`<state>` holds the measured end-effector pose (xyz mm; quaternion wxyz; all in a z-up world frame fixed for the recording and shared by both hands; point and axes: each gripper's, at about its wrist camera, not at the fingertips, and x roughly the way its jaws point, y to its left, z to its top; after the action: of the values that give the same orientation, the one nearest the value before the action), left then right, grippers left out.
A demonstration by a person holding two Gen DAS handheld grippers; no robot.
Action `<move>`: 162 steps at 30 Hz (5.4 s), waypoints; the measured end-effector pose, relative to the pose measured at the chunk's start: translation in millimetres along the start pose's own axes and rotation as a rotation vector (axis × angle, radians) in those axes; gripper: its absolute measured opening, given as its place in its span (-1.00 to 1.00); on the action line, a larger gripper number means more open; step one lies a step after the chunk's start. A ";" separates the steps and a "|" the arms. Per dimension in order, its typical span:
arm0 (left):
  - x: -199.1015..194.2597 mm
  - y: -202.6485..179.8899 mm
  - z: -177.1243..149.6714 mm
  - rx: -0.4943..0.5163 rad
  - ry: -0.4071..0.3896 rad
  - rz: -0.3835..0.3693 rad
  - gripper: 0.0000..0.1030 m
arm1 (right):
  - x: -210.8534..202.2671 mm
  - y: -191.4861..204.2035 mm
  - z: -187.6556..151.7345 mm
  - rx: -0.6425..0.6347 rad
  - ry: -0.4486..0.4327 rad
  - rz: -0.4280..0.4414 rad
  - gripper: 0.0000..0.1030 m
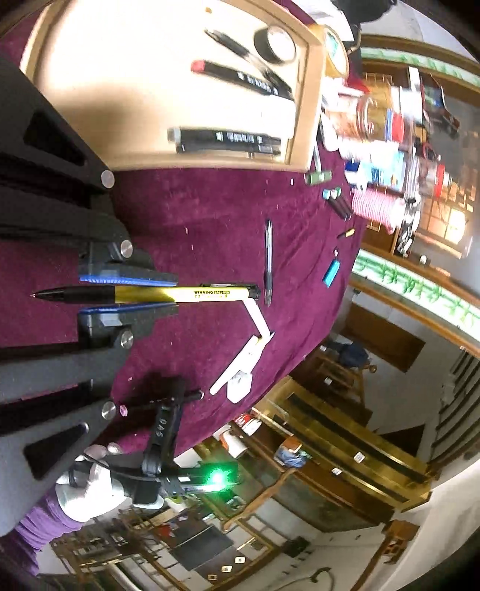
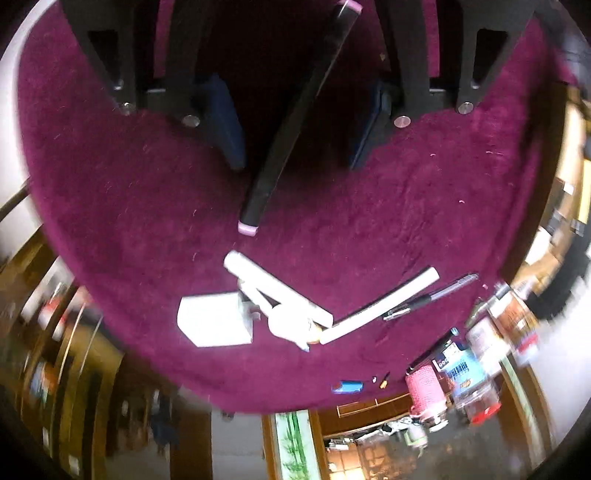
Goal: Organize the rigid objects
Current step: 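Drop yellow pencil in tray with left tool while right tool drops black marker, then return the left tool to the table and grasp a clear ballpoint pen, then drop clear pen in tray with left tool while right tool places white marker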
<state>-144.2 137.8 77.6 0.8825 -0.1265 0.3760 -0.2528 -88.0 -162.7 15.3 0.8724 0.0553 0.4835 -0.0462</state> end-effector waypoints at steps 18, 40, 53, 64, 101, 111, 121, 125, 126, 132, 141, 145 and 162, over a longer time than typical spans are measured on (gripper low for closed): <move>-64.3 102.5 -2.5 -0.186 -0.096 0.163 -0.84 | -36.7 8.4 -7.0 0.122 -0.052 0.443 -0.70; -2.0 170.0 41.3 -0.231 0.177 0.337 -0.84 | 18.7 267.0 39.7 -0.036 0.255 0.737 -0.68; -15.2 175.6 38.0 -0.296 0.121 0.242 0.13 | 54.7 305.3 47.2 -0.083 0.260 0.600 -0.67; -66.5 155.8 25.1 -0.380 -0.013 0.167 0.50 | 33.8 288.9 51.8 -0.112 0.165 0.599 0.00; 110.2 -41.4 101.4 0.183 0.119 0.247 1.00 | 28.2 -92.6 122.9 0.303 -0.321 0.213 0.82; 251.2 -31.5 115.0 0.455 0.346 0.362 0.00 | 21.2 -83.3 124.8 0.256 -0.349 0.210 0.82; 244.5 -47.1 102.5 0.506 0.401 0.263 -0.83 | 28.1 -81.5 125.6 0.263 -0.317 0.216 0.82; 250.3 -48.2 105.2 0.495 0.385 0.284 -0.73 | 29.0 -82.2 125.6 0.264 -0.315 0.208 0.82; 251.3 -47.4 105.7 0.492 0.369 0.294 -0.67 | 29.5 -82.0 125.7 0.263 -0.313 0.206 0.82; 248.2 -39.3 110.6 0.384 0.344 0.269 -0.82 | 33.5 -80.5 125.8 0.253 -0.303 0.192 0.82; 168.6 -42.1 106.5 0.267 0.194 0.160 -0.82 | 32.7 -75.8 124.3 0.217 -0.318 0.217 0.82; 104.0 -29.7 98.9 0.186 0.098 0.099 -0.82 | 25.6 -61.9 120.3 0.156 -0.344 0.250 0.82; -43.5 91.9 37.4 -0.094 -0.102 0.117 -0.81 | 94.5 55.3 140.8 0.150 0.049 0.245 0.36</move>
<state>-110.5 239.8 91.3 0.9068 -0.1582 0.3488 -0.1760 87.4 -130.4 12.0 0.8530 0.1798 0.4893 0.0259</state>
